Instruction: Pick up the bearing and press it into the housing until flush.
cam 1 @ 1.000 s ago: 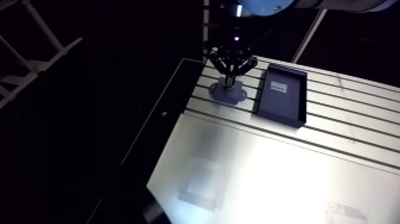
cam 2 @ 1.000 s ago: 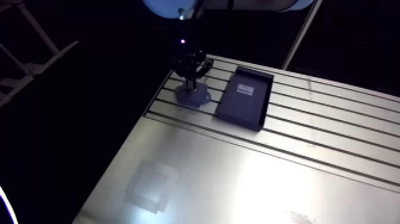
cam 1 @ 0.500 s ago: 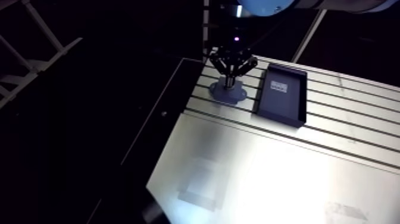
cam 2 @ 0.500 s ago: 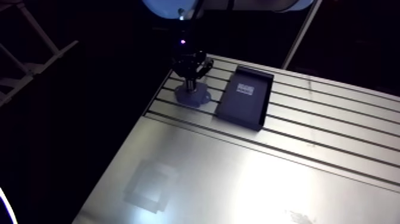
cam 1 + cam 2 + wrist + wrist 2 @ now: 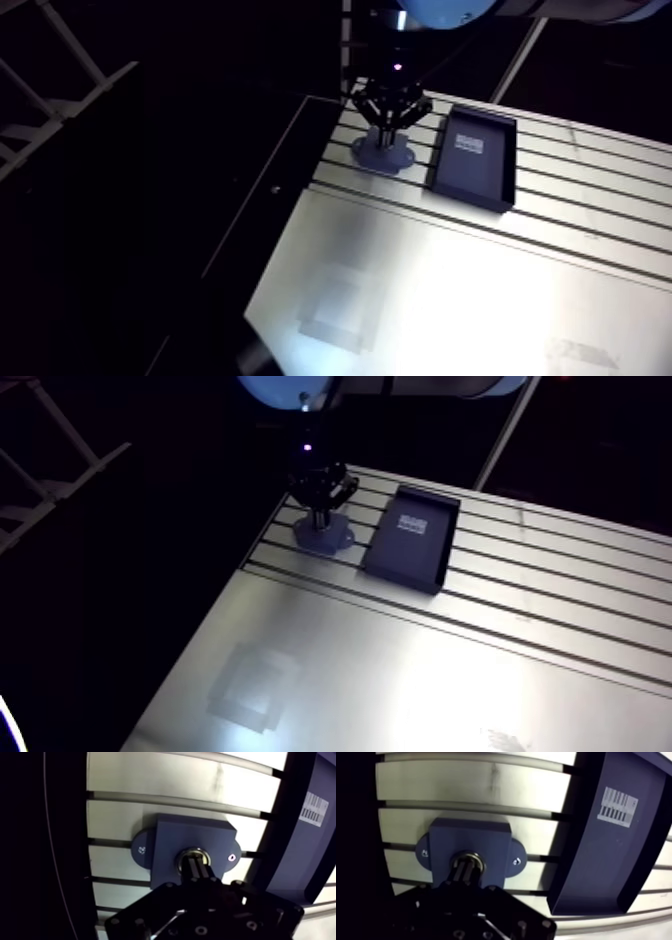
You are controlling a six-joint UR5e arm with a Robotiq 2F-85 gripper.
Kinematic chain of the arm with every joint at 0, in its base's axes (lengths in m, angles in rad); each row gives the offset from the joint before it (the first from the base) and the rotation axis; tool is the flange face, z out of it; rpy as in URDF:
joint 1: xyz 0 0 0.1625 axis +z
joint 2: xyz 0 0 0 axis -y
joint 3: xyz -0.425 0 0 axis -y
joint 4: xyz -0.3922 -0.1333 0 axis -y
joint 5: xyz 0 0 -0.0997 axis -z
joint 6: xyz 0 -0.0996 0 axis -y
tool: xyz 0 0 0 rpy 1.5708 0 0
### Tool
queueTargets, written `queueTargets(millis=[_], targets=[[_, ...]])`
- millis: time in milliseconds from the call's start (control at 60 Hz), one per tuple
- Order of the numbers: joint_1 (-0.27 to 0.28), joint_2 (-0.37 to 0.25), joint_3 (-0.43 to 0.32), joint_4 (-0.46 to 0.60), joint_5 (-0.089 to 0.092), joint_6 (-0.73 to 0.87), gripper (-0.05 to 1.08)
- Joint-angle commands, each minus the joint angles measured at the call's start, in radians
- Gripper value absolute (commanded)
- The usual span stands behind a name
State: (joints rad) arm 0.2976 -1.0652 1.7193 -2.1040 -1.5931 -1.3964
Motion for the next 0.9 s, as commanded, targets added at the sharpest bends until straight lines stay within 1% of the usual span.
queueTargets(millis=[17,900], targets=[[0.0,0.002,0.001,0.0,0.0,0.0,0.99],[0.003,0.002,0.003,0.0,-0.001,-0.003,0.99]])
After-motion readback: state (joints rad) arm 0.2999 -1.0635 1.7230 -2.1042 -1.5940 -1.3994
